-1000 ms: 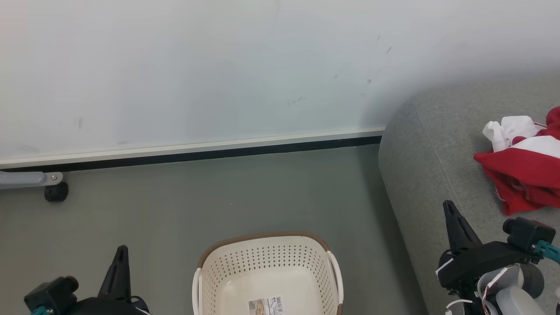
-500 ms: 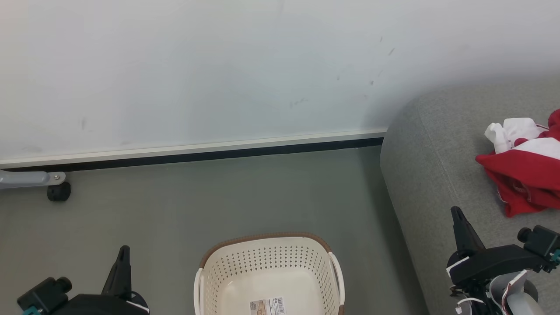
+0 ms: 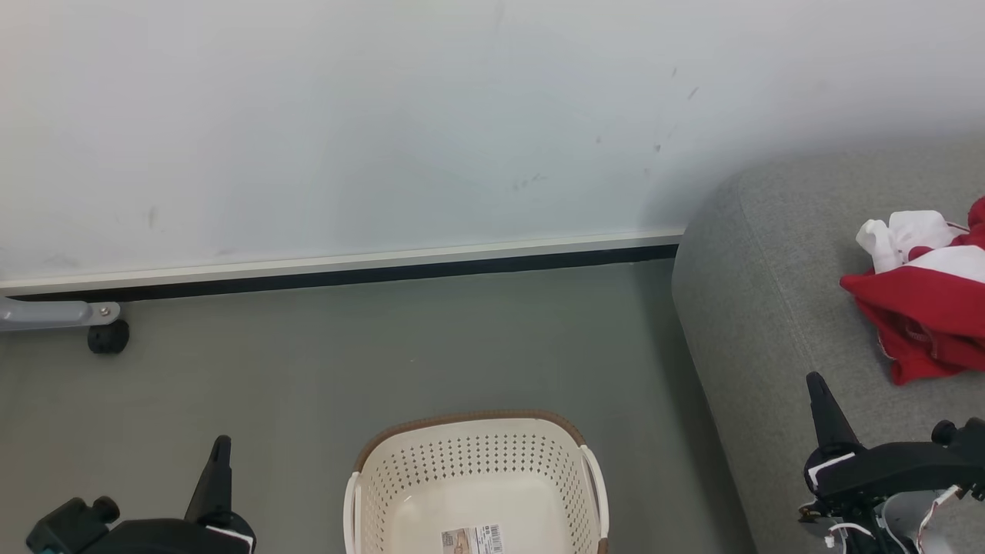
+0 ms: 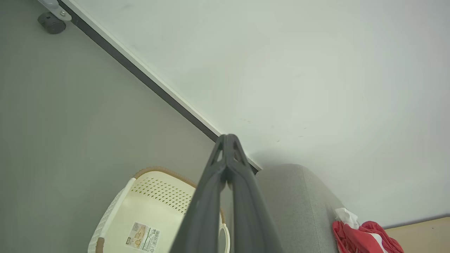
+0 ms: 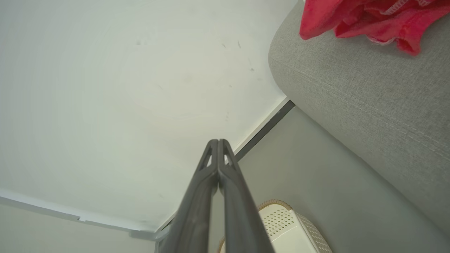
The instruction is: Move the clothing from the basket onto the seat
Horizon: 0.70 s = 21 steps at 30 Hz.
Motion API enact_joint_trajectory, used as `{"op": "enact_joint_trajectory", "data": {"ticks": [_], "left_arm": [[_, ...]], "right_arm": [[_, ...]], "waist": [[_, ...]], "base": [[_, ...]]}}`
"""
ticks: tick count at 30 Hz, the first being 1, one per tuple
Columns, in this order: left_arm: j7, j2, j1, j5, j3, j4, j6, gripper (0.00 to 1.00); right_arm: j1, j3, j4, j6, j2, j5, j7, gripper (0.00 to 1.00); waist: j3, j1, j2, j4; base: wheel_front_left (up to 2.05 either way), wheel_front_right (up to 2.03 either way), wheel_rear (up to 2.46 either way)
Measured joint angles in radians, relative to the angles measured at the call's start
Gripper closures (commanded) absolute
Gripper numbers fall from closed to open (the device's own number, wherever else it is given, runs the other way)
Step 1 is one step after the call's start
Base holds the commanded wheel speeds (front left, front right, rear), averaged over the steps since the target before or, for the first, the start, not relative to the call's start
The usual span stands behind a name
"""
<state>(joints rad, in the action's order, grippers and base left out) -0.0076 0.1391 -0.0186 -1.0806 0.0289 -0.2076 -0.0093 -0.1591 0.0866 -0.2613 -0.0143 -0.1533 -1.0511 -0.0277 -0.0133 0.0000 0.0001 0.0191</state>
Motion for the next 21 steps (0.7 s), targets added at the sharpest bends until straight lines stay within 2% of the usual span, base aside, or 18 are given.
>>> {"op": "enact_joint_trajectory", "data": {"ticks": [21], "left_arm": [[0.059,-0.047,-0.027,-0.245,-0.057,-0.041,-0.053,1.0]], "right_arm": [[0.027,-0.106,-0.016,-0.049,0.051,-0.263,-0.042,1.0]], "waist": [[0.006,0.0,0.0,-0.009]], "base": [[0.0,0.0,0.0]]}}
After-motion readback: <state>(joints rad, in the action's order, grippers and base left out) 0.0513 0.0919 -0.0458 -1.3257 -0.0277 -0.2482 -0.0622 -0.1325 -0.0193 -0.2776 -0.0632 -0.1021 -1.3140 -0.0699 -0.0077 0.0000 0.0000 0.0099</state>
